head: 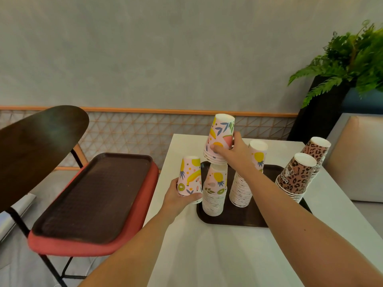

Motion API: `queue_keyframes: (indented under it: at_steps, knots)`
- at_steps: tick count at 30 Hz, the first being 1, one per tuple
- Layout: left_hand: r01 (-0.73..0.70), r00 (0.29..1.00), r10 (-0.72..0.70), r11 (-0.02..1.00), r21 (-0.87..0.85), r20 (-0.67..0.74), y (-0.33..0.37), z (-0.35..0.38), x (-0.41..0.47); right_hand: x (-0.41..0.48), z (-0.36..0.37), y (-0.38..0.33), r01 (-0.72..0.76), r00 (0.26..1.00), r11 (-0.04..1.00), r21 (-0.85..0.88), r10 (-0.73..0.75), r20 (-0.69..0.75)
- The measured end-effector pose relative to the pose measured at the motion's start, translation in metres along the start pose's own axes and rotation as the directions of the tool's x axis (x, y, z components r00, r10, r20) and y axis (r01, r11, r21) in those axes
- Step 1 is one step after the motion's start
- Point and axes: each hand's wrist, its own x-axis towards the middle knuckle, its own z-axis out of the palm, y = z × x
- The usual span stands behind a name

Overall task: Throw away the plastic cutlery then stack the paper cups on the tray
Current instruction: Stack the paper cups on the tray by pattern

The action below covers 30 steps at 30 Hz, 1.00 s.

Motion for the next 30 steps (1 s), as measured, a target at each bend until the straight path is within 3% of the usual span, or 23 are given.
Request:
queue_keyframes:
  at_steps: [13, 19, 22, 30]
  knots:
    - [-0.013, 1.000, 0.013, 0.999, -0.040, -0.012, 0.000, -0.003, 0.003, -0.014, 0.015, 0.039, -0.051, 0.996, 0.996, -0.068, 0.055, 0.070]
    - [-0.065, 0.998, 0.064, 0.994, -0.093, -0.017, 0.015, -0.006, 0.003, -0.011, 0.017, 0.013, 0.169, 0.980, 0.966, -0.198, -0.186, -0.073]
    - [-0.129, 0.992, 0.129, 0.982, -0.139, -0.011, 0.030, -0.005, 0.005, -0.010, 0.019, -0.001, 0.273, 0.957, 0.942, -0.194, -0.287, -0.050]
    - [-0.292, 0.954, 0.299, 0.935, -0.200, 0.008, 0.079, 0.005, 0.012, -0.004, 0.010, -0.030, 0.075, 0.975, 0.994, -0.077, -0.057, 0.213]
